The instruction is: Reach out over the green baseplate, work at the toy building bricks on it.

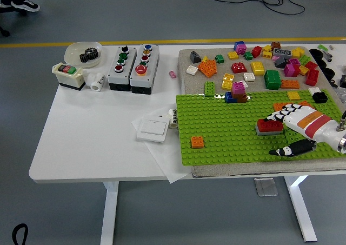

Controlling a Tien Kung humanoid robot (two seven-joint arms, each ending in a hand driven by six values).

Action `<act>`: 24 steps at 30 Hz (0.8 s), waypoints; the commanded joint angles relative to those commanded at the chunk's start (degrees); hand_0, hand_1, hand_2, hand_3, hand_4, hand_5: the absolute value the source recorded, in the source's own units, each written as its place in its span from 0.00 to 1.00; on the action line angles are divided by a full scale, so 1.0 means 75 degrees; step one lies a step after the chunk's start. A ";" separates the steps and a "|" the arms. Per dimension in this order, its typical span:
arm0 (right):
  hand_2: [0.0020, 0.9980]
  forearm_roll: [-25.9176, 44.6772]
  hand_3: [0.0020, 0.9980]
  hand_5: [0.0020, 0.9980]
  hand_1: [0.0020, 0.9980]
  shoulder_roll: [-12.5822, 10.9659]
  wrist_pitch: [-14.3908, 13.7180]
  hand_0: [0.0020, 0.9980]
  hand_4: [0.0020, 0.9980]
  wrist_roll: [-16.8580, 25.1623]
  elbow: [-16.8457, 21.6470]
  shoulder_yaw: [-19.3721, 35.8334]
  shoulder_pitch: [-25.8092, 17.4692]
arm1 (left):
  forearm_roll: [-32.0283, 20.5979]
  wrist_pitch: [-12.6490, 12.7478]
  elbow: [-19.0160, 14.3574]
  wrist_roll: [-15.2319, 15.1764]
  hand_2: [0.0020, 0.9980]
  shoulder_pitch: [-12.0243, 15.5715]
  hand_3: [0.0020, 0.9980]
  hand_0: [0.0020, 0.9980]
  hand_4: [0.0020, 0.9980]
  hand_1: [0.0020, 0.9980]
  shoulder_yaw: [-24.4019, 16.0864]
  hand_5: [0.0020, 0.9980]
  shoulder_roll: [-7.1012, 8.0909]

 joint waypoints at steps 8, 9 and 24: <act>0.86 -0.0012 0.86 0.75 0.84 -0.0049 0.0008 0.93 0.94 0.0014 0.0218 -0.0031 -0.0073 | 0.0077 -0.0014 -0.0003 -0.0009 0.77 0.0026 0.61 0.77 0.68 0.76 -0.0034 0.60 -0.0005; 0.86 -0.0006 0.86 0.75 0.84 -0.0049 0.0011 0.93 0.94 0.0010 0.0211 -0.0054 -0.0071 | 0.0086 -0.0018 -0.0004 -0.0010 0.77 0.0031 0.61 0.77 0.68 0.76 -0.0037 0.60 -0.0007; 0.86 0.0031 0.86 0.75 0.84 -0.0029 0.0026 0.93 0.94 -0.0002 0.0046 -0.0180 -0.0020 | 0.0134 -0.0037 -0.0010 -0.0023 0.77 0.0032 0.61 0.77 0.68 0.76 -0.0040 0.60 -0.0003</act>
